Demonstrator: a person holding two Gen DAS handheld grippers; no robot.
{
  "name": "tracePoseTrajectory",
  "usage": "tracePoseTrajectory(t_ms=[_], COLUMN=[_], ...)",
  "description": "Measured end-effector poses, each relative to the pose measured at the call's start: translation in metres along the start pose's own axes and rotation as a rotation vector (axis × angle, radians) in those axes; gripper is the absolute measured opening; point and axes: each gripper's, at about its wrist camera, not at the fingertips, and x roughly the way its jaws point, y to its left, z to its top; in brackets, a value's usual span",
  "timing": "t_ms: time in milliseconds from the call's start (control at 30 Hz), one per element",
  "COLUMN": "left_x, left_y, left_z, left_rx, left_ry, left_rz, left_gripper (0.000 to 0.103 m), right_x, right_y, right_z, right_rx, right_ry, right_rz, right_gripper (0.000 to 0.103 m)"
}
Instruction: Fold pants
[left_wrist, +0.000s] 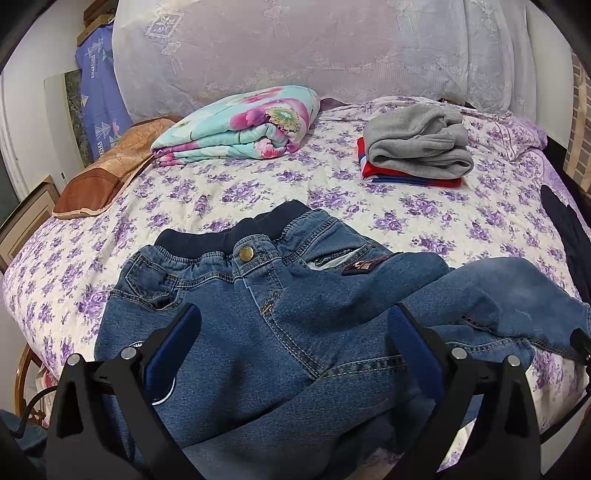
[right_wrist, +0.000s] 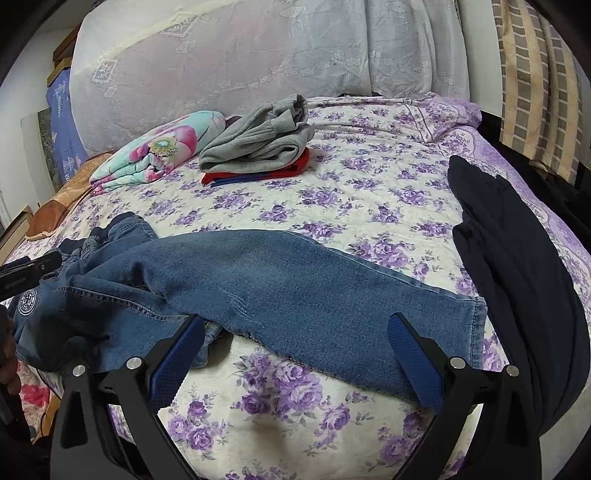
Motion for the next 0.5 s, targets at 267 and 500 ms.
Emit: tracePoseTrajectory(t_ms=[267,500], left_x=[-0.0009,-0.0018], left_y=[0.0019,0.0044], left_z=[0.0007,0.0010], left_rx=[0.003,-0.002], left_ry=[-0.001,-0.002], left_rz=[-0.001,0.001], left_gripper=[0.099,0.099], right_x=[-0.0002,-0.0010], right_y=[-0.0001,-0.0005], right_z=[0.0006,0.0006], right_rx=[0.003,0.004], right_ry=[0.004,0.002], right_rz=[-0.002,-0.002], right_gripper=[0.100,0.100])
